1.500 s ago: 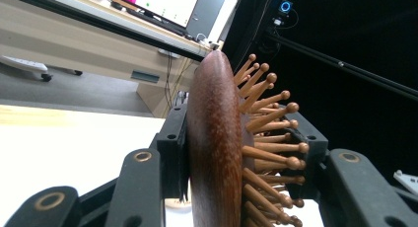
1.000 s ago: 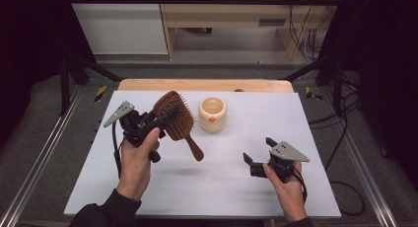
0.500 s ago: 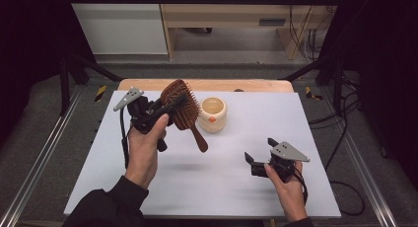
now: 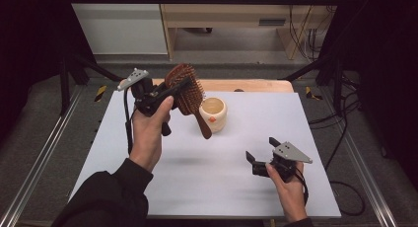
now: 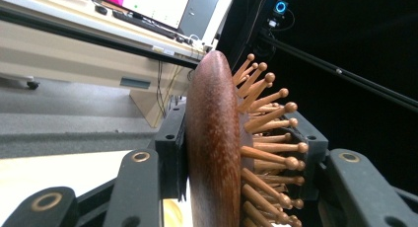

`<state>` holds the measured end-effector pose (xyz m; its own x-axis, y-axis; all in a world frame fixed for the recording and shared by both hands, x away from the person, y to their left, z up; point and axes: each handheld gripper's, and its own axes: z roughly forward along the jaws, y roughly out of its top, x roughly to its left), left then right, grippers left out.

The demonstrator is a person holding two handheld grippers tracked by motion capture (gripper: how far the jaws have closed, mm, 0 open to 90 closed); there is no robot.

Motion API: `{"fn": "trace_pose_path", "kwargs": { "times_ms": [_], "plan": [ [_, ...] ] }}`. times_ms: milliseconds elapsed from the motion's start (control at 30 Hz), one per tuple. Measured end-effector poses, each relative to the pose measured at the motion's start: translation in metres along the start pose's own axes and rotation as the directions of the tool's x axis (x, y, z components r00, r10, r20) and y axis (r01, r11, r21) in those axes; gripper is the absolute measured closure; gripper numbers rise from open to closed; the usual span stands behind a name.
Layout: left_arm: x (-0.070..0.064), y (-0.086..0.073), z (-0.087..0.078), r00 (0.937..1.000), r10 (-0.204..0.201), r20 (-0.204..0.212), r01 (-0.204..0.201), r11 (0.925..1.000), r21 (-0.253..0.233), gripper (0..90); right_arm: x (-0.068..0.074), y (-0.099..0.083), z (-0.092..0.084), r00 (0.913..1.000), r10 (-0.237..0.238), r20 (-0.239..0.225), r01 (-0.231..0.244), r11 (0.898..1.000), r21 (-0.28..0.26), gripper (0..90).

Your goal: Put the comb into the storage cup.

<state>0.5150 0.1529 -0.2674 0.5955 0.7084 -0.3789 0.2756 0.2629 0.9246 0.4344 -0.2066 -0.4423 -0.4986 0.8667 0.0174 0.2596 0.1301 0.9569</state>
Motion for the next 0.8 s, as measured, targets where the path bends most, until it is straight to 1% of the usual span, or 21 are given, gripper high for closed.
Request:
{"fn": "trace_pose_path", "kwargs": {
  "times_ms": [67, 200, 233, 333, 400, 433, 533, 567, 667, 700, 733, 800],
  "plan": [
    [0.001, 0.005, 0.004, 0.9999, 0.012, -0.008, -0.012, 0.9999, 0.007, 51.6, -0.001, 0.0, 0.0, 1.0, 0.006, 0.003, -0.006, 1.0, -0.004, 4.5],
    [0.003, 0.009, 0.01, 0.9999, 0.005, -0.01, -0.005, 1.0, 0.005, 51.6, -0.001, 0.0, -0.001, 1.0, 0.009, 0.002, -0.009, 1.0, -0.006, 4.3],
    [0.004, 0.009, 0.011, 1.0, 0.0, -0.007, 0.0, 1.0, -0.002, 51.6, -0.001, 0.0, -0.001, 1.0, 0.009, 0.002, -0.009, 1.0, -0.006, 4.3],
    [0.004, 0.011, 0.015, 0.9999, 0.006, -0.009, -0.006, 0.9999, -0.013, 51.6, -0.001, -0.001, -0.001, 1.0, 0.009, 0.001, -0.009, 1.0, -0.007, 4.3],
    [0.006, 0.013, 0.021, 0.9998, -0.004, -0.018, 0.003, 0.9994, -0.033, 51.6, -0.001, -0.001, -0.001, 0.9999, 0.011, 0.004, -0.011, 1.0, -0.009, 4.3],
    [0.006, 0.013, 0.021, 0.9998, -0.004, -0.018, 0.003, 0.9994, -0.033, 51.6, -0.001, -0.001, -0.001, 0.9999, 0.013, 0.006, -0.013, 1.0, -0.01, 4.3],
    [0.008, 0.015, 0.028, 0.9995, 0.014, -0.027, -0.015, 0.9987, -0.049, 51.6, 0.0, -0.002, -0.001, 0.9998, 0.017, 0.004, -0.017, 1.0, -0.01, 4.3],
    [0.01, 0.015, 0.033, 0.9993, 0.017, -0.032, -0.019, 0.998, -0.061, 51.5, 0.0, -0.002, -0.001, 0.9998, 0.019, 0.004, -0.019, 1.0, -0.011, 4.2],
    [0.011, 0.015, 0.038, 0.9993, 0.013, -0.035, -0.016, 0.9972, -0.073, 51.6, 0.002, -0.002, -0.001, 0.9997, 0.023, 0.004, -0.023, 1.0, -0.013, 4.2],
    [0.011, 0.014, 0.043, 0.999, 0.025, -0.038, -0.028, 0.9964, -0.08, 51.6, 0.003, -0.002, -0.001, 0.9997, 0.025, 0.0, -0.025, 1.0, -0.018, 4.0],
    [0.011, 0.014, 0.043, 0.999, 0.025, -0.038, -0.028, 0.9964, -0.08, 51.6, 0.003, -0.002, -0.001, 0.9997, 0.025, 0.0, -0.025, 1.0, -0.018, 4.0],
    [0.011, 0.012, 0.05, 0.9978, 0.048, -0.047, -0.051, 0.9959, -0.075, 51.6, 0.004, -0.002, 0.0, 0.9997, 0.026, 0.001, -0.026, 1.0, -0.017, 4.0]
  ]
}}
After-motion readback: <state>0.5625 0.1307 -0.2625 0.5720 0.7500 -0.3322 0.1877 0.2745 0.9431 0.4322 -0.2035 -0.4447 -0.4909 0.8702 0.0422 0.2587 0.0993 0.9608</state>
